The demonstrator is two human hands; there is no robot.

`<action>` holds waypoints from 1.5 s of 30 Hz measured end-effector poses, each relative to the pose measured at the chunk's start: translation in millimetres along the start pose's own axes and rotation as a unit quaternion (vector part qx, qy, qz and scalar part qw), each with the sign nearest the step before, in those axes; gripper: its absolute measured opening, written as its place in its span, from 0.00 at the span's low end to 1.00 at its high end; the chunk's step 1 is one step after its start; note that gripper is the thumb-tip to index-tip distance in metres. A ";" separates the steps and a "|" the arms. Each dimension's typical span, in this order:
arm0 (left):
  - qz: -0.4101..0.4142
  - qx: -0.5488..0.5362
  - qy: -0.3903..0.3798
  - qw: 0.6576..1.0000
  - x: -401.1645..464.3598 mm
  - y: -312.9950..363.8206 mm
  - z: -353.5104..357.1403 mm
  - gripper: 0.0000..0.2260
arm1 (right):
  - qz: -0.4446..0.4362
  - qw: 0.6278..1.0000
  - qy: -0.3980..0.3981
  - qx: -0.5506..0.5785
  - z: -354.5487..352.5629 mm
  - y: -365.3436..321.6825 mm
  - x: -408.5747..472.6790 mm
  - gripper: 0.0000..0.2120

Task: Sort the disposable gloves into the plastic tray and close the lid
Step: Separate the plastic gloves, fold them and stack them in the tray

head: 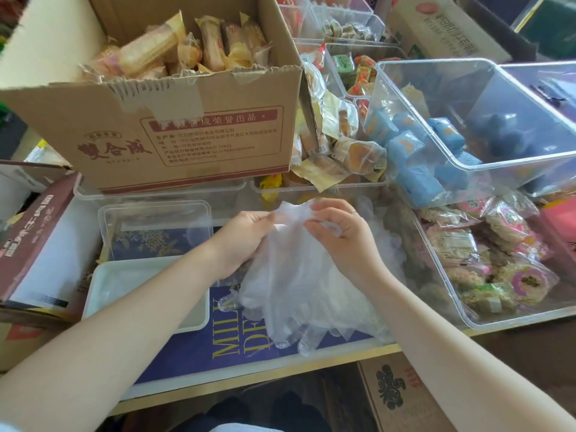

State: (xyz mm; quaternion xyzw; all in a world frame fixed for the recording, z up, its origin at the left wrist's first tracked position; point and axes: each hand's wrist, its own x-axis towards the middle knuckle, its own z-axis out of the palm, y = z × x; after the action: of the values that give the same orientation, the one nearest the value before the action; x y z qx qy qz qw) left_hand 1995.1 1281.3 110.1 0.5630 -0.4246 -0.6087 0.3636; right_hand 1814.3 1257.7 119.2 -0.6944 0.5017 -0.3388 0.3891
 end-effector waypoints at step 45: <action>0.018 0.113 -0.236 0.965 -28.0 6.8 -9.7 0.07 | -0.012 0.999 -0.024 -0.018 -0.7 5.1 11.0 0.08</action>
State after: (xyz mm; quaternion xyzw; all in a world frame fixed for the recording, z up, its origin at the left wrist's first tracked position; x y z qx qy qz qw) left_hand 2007.3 1303.5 126.9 0.4332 -0.5741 -0.6659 0.1981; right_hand 1814.4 1246.0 115.9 -0.7152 0.4898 -0.3179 0.3841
